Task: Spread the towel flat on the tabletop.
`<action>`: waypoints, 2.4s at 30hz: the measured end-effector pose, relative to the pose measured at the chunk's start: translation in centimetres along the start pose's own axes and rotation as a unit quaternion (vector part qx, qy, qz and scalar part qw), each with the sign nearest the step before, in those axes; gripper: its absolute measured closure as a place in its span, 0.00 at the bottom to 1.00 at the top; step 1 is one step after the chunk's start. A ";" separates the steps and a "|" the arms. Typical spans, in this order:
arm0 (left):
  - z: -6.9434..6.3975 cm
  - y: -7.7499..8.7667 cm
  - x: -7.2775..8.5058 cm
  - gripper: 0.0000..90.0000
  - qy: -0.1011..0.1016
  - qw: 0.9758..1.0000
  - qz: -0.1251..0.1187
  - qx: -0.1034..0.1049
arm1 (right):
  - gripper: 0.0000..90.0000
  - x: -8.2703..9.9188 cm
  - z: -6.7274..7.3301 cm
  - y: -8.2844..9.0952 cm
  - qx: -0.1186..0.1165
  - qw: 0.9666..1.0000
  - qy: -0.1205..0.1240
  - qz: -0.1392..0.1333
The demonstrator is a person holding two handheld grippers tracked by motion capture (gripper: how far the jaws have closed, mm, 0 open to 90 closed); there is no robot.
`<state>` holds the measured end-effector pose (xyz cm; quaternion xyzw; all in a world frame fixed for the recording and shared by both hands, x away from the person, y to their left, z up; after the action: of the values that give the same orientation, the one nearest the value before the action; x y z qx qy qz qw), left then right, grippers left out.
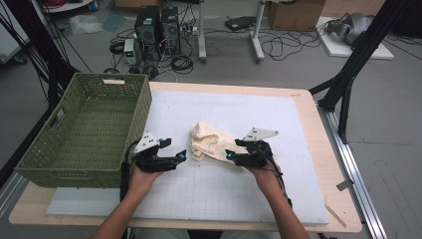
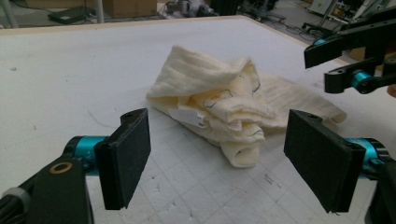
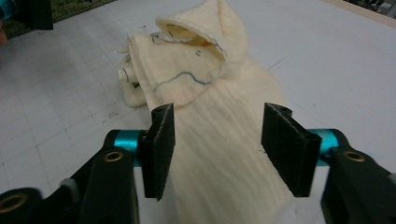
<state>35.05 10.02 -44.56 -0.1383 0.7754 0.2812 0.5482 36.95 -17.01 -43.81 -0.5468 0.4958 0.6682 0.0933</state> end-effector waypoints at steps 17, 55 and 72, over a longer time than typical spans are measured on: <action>0.3 -0.2 0.3 0.27 0.008 1.000 0.008 0.002 | 0.84 -2.2 1.8 -6.1 -0.015 0.998 0.002 0.062; 0.4 -0.4 0.6 0.28 0.018 1.000 0.011 0.007 | 0.74 -2.6 -12.2 -3.4 0.211 0.970 -0.036 0.113; 0.3 -0.5 0.5 0.29 0.016 1.000 0.011 0.007 | 0.52 -1.1 -1.4 -2.8 0.028 0.997 0.001 0.074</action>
<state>35.34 9.86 -45.28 -0.1307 0.7877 0.2798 0.5331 40.18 -16.25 -44.33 -0.5065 0.5530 0.6589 0.0584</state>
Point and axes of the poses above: each handheld gripper's, and its own axes: y roughly backward along the jaws, x roughly out of its underside, z roughly to its left, the point moved 5 cm from there along -y, roughly forward along the jaws, and after that the axes turned 11 degrees about x, right-handed, at the moved point
